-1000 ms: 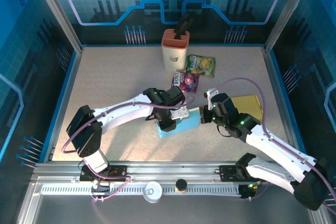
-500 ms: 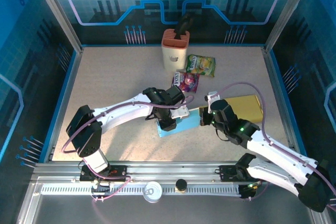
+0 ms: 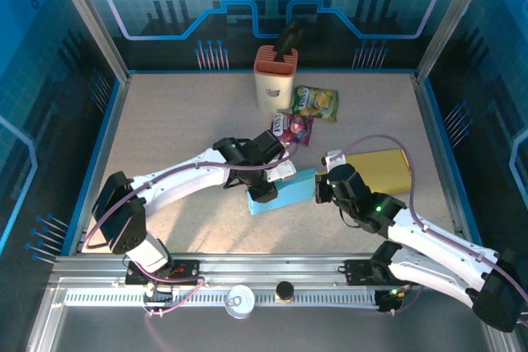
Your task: Fold the paper box
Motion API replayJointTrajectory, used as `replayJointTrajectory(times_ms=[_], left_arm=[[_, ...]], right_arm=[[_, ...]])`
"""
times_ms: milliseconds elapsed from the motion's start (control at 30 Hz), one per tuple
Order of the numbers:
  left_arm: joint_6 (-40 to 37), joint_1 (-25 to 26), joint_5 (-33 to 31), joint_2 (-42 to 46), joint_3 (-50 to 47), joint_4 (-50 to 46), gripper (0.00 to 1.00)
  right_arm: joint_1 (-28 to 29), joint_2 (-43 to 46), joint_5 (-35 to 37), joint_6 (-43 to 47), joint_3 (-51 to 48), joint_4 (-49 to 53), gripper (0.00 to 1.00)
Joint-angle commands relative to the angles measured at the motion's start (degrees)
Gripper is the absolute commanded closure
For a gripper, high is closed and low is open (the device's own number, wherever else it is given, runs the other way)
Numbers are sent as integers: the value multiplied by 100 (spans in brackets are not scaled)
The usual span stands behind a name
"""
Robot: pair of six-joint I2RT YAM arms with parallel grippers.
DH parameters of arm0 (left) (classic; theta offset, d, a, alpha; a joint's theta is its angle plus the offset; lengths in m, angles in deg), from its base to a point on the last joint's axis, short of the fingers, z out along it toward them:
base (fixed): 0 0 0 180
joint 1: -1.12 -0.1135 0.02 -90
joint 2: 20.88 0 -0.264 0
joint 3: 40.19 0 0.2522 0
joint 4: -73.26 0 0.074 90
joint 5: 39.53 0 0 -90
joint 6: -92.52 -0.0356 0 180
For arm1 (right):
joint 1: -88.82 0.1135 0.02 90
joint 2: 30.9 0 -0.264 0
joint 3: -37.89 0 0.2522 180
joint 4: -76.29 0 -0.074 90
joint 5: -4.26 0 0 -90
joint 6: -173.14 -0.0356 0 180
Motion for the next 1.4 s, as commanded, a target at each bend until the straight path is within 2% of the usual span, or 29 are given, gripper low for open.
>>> replayJointTrajectory(times_ms=[0,200,367,600,700,767,900,967,1067,1200,1367], left_arm=[[215,-28,11,285,-176,157,56],[578,-19,-350,582,-256,296,54],[1449,6,-1081,1163,-478,313,53],[2261,208,-990,2026,-1111,277,54],[2541,203,-1178,2106,-1206,207,51],[3069,147,-1531,2024,-1124,82,43],[4656,-165,-1440,2044,-1434,350,45],[5372,-269,-1062,2405,-2117,1202,44],[6270,-612,-486,2801,-3018,2149,43],[7051,-991,-290,2922,-3519,2552,46],[8336,-1450,59,2380,-3412,2168,52]], right_arm=[[83,36,124,-134,167,548,100],[93,-61,115,-310,449,856,100],[97,-210,28,-452,623,1001,100],[101,-275,-95,-508,750,1069,100],[57,-464,-217,-471,853,1081,100],[-2,-766,-357,-407,1086,1188,100],[-108,-1454,-657,-613,1535,1342,78],[-199,-1630,-1110,-770,1497,1025,60],[-345,-1878,-1609,-1225,1475,905,43],[-364,-2161,-1932,-1994,1391,916,38],[-359,-2245,-2019,-2854,1131,688,34]])
